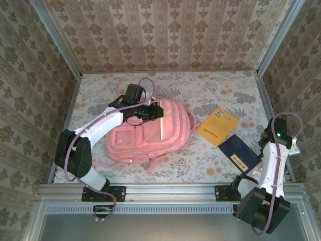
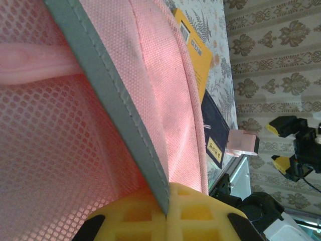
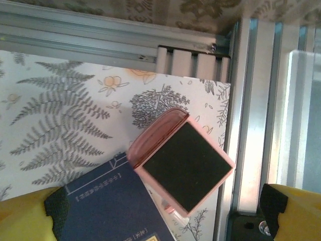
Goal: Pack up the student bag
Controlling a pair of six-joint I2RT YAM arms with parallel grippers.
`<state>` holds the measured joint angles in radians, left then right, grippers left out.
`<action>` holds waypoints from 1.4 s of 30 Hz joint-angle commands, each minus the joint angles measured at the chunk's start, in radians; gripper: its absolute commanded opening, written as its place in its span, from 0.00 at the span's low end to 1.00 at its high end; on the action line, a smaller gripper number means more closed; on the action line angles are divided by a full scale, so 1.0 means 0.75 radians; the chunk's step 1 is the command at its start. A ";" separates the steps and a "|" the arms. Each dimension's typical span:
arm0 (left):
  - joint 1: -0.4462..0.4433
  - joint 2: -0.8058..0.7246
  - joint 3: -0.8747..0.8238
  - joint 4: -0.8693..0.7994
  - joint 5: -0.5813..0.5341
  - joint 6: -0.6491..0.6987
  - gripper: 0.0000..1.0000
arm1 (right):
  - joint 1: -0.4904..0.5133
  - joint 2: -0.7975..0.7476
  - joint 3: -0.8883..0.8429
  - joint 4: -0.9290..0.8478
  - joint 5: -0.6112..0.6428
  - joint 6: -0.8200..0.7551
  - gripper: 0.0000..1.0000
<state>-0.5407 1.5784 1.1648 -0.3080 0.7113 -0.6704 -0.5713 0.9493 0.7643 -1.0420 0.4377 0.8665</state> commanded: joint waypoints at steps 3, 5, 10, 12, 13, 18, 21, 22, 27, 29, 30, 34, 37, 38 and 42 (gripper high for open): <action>-0.004 0.006 -0.021 0.002 0.029 -0.006 0.00 | -0.164 0.054 -0.059 0.097 -0.129 -0.054 1.00; -0.005 0.008 -0.016 0.000 0.032 -0.006 0.00 | -0.179 0.078 -0.058 0.111 -0.148 -0.053 1.00; -0.005 0.010 -0.011 -0.006 0.031 0.002 0.00 | -0.210 0.141 -0.088 0.174 -0.211 -0.059 1.00; -0.005 0.008 -0.014 -0.007 0.032 0.004 0.00 | -0.228 0.156 -0.104 0.195 -0.226 -0.057 1.00; -0.005 0.011 -0.014 -0.007 0.032 0.005 0.00 | -0.236 0.164 -0.110 0.199 -0.227 -0.052 1.00; -0.005 0.017 -0.011 -0.005 0.035 0.006 0.00 | -0.257 0.211 -0.120 0.215 -0.231 -0.023 1.00; -0.005 0.017 -0.009 -0.009 0.036 0.008 0.00 | -0.261 0.235 -0.128 0.232 -0.230 -0.017 1.00; -0.005 0.017 -0.010 -0.011 0.035 0.008 0.00 | -0.260 0.240 -0.133 0.245 -0.235 -0.018 1.00; -0.005 0.023 -0.009 -0.010 0.038 0.010 0.00 | -0.260 0.284 -0.146 0.300 -0.235 -0.024 1.00; -0.005 0.022 -0.009 -0.010 0.035 0.011 0.00 | -0.259 0.312 -0.154 0.353 -0.261 -0.044 1.00; -0.005 0.023 -0.010 -0.010 0.036 0.011 0.00 | -0.259 0.331 -0.153 0.369 -0.271 -0.051 1.00; -0.005 0.025 -0.009 -0.011 0.035 0.015 0.00 | -0.260 0.405 -0.146 0.438 -0.318 -0.103 0.99; -0.005 0.028 -0.010 -0.013 0.034 0.018 0.00 | -0.259 0.421 -0.147 0.490 -0.356 -0.153 0.96; -0.005 0.027 -0.011 -0.014 0.033 0.019 0.00 | -0.259 0.418 -0.151 0.504 -0.376 -0.163 0.94; -0.005 0.031 -0.007 -0.015 0.033 0.019 0.00 | -0.251 0.397 -0.162 0.555 -0.462 -0.171 0.88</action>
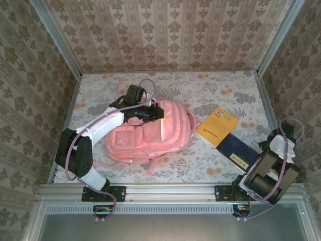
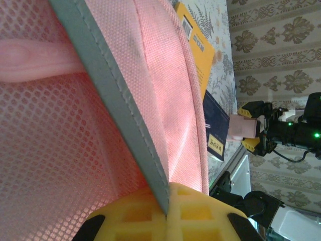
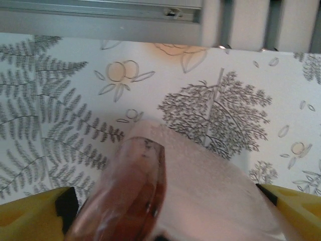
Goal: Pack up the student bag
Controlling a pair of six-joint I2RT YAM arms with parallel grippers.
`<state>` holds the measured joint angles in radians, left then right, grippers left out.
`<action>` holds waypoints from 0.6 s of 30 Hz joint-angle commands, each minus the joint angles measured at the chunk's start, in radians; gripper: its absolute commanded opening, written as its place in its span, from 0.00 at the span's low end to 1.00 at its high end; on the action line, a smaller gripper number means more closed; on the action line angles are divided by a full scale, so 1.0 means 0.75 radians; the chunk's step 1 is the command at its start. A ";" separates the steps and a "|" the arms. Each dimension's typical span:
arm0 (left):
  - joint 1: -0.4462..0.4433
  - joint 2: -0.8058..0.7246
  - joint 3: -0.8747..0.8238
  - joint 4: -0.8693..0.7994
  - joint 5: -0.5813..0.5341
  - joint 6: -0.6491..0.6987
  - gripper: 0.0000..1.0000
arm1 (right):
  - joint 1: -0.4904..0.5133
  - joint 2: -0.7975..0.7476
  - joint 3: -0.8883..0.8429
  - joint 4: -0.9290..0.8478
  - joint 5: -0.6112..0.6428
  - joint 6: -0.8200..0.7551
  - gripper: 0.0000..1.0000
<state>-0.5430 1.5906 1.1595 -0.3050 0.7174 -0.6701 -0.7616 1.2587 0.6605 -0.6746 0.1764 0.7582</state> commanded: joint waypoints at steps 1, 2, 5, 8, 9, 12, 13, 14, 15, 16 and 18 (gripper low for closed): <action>-0.001 0.017 0.001 -0.020 0.027 0.018 0.00 | 0.008 -0.021 -0.026 0.076 -0.136 -0.027 0.86; -0.002 0.018 0.000 -0.019 0.027 0.020 0.00 | 0.018 -0.025 -0.028 0.091 -0.160 -0.027 0.85; 0.000 0.019 0.001 -0.023 0.023 0.020 0.00 | 0.067 -0.024 -0.032 0.141 -0.243 -0.035 0.81; 0.002 0.022 0.006 -0.025 0.023 0.024 0.00 | 0.179 -0.022 -0.021 0.176 -0.267 -0.054 0.78; 0.002 0.025 0.005 -0.024 0.024 0.024 0.00 | 0.227 -0.015 -0.009 0.194 -0.270 -0.063 0.78; 0.004 0.023 0.005 -0.027 0.022 0.024 0.00 | 0.372 0.030 0.053 0.223 -0.277 -0.101 0.76; 0.005 0.023 0.005 -0.028 0.021 0.026 0.00 | 0.409 0.044 0.075 0.221 -0.271 -0.112 0.75; 0.006 0.021 0.005 -0.029 0.019 0.027 0.00 | 0.452 0.060 0.100 0.219 -0.271 -0.129 0.75; 0.009 0.021 0.005 -0.033 0.015 0.028 0.00 | 0.492 0.077 0.128 0.213 -0.271 -0.153 0.74; 0.010 0.017 0.006 -0.034 0.013 0.031 0.00 | 0.526 0.091 0.155 0.201 -0.263 -0.176 0.74; 0.015 0.014 0.006 -0.034 0.013 0.030 0.00 | 0.594 0.126 0.214 0.160 -0.247 -0.250 0.73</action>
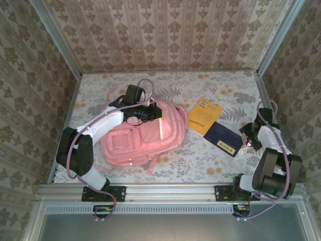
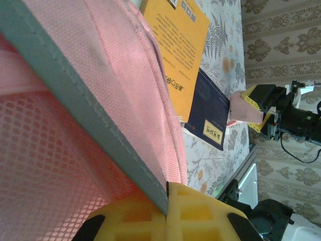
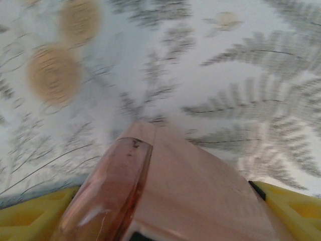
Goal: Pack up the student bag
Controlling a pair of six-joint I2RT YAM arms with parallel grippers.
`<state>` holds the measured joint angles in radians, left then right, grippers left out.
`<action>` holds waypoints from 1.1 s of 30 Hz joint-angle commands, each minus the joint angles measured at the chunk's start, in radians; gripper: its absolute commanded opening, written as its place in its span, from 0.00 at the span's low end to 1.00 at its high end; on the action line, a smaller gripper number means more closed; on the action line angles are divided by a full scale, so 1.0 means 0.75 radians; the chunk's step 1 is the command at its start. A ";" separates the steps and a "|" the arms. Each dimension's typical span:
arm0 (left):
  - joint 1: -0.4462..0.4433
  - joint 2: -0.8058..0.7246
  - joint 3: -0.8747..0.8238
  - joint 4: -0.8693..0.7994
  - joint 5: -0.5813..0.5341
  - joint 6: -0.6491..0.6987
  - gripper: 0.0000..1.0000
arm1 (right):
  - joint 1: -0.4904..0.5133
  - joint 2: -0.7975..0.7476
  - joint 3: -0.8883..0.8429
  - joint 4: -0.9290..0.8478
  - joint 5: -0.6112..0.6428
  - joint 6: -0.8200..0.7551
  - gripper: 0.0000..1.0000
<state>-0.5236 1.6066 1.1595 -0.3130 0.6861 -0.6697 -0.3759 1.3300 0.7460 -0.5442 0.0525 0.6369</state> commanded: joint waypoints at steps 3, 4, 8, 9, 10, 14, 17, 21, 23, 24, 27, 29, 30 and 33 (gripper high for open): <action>-0.004 -0.009 0.007 -0.018 0.060 0.028 0.00 | 0.152 0.072 0.169 -0.091 -0.064 -0.187 0.71; -0.003 -0.009 0.008 -0.017 0.062 0.028 0.00 | 0.169 0.112 0.182 -0.100 -0.064 -0.212 0.70; 0.005 -0.015 0.004 -0.015 0.060 0.024 0.00 | 0.217 0.141 0.224 -0.129 -0.039 -0.277 0.70; 0.005 -0.012 0.003 -0.014 0.059 0.024 0.00 | 0.218 0.148 0.228 -0.127 -0.043 -0.280 0.70; 0.005 -0.009 0.003 -0.012 0.063 0.023 0.00 | 0.217 0.156 0.228 -0.119 -0.050 -0.286 0.70; 0.005 -0.007 -0.001 -0.010 0.065 0.023 0.00 | 0.221 0.225 0.264 -0.127 -0.035 -0.295 0.72; 0.005 -0.008 0.000 -0.014 0.059 0.026 0.00 | 0.239 0.234 0.290 -0.156 0.032 -0.256 0.73; 0.019 -0.010 0.005 -0.015 0.063 0.024 0.00 | 0.291 0.139 0.342 -0.233 0.109 -0.174 0.72; 0.029 -0.013 0.005 -0.008 0.067 0.020 0.00 | 0.320 0.090 0.360 -0.265 0.119 -0.151 0.72; 0.033 -0.014 0.004 -0.006 0.074 0.021 0.00 | 0.337 0.019 0.368 -0.278 0.109 -0.145 0.72; 0.043 -0.031 0.016 -0.014 0.092 0.037 0.00 | 0.391 -0.070 0.370 -0.296 0.070 -0.133 0.71; 0.049 -0.055 0.048 -0.048 0.100 0.075 0.00 | 0.435 -0.105 0.376 -0.315 0.059 -0.133 0.71; 0.050 -0.067 0.073 -0.081 0.100 0.099 0.00 | 0.460 -0.121 0.378 -0.324 0.051 -0.135 0.71; 0.043 -0.112 0.144 -0.164 0.117 0.152 0.00 | 0.517 -0.162 0.367 -0.312 0.005 -0.155 0.72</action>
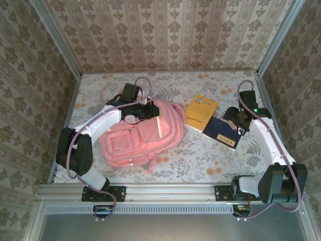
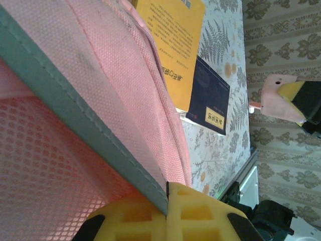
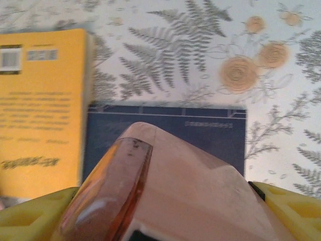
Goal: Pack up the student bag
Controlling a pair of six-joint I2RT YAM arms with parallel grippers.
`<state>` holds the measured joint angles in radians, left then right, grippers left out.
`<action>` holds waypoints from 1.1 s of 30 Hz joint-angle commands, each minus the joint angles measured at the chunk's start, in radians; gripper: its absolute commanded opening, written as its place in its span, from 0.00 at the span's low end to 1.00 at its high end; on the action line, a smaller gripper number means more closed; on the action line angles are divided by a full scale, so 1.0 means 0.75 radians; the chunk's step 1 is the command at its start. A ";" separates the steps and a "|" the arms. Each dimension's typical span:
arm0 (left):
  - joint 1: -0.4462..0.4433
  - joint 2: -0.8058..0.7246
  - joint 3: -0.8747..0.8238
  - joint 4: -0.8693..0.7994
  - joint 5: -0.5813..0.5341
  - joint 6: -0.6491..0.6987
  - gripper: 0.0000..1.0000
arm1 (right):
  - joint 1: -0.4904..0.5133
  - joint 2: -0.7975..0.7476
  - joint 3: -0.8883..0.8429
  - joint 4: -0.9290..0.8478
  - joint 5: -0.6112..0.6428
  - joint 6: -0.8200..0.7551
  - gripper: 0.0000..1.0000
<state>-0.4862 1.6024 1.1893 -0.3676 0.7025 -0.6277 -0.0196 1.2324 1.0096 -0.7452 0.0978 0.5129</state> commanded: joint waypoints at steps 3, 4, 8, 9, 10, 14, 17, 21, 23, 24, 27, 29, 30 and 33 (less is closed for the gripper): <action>-0.014 -0.168 0.143 -0.138 0.087 0.124 0.00 | 0.057 -0.064 0.006 -0.029 -0.126 0.023 0.72; -0.016 -0.183 0.165 -0.159 0.092 0.139 0.00 | 0.058 -0.079 -0.004 -0.011 -0.170 0.024 0.72; -0.025 -0.232 0.301 -0.291 0.151 0.253 0.00 | 0.074 -0.135 -0.031 0.100 -0.419 0.062 0.70; -0.025 -0.238 0.332 -0.315 0.183 0.275 0.00 | 0.084 -0.138 -0.036 0.132 -0.496 0.083 0.69; -0.025 -0.240 0.357 -0.332 0.208 0.292 0.00 | 0.097 -0.138 -0.039 0.159 -0.558 0.098 0.69; -0.019 -0.232 0.470 -0.405 0.324 0.352 0.00 | 0.197 -0.154 -0.046 0.261 -0.692 0.138 0.69; 0.006 -0.249 0.506 -0.405 0.387 0.358 0.00 | 0.279 -0.165 -0.052 0.344 -0.745 0.178 0.69; 0.110 -0.281 0.471 -0.292 0.534 0.293 0.00 | 0.386 -0.153 -0.061 0.443 -0.816 0.229 0.69; 0.143 -0.301 0.437 -0.214 0.564 0.249 0.00 | 0.428 -0.130 -0.072 0.504 -0.833 0.265 0.70; 0.154 -0.304 0.430 -0.200 0.575 0.242 0.00 | 0.450 -0.109 -0.077 0.533 -0.841 0.280 0.70; 0.163 -0.305 0.432 -0.226 0.562 0.261 0.00 | 0.523 -0.043 -0.070 0.592 -0.846 0.304 0.70; 0.169 -0.313 0.418 -0.234 0.547 0.269 0.00 | 0.576 0.004 -0.055 0.621 -0.845 0.317 0.70; 0.173 -0.322 0.404 -0.225 0.546 0.262 0.00 | 0.607 0.028 -0.046 0.639 -0.846 0.328 0.70; 0.183 -0.338 0.375 -0.199 0.546 0.254 0.00 | 0.699 0.108 -0.018 0.724 -0.863 0.376 0.70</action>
<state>-0.3622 1.4273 1.4616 -0.6502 1.0187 -0.4416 0.4545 1.2770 0.9657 -0.3111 -0.5056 0.7433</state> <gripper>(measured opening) 0.051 0.778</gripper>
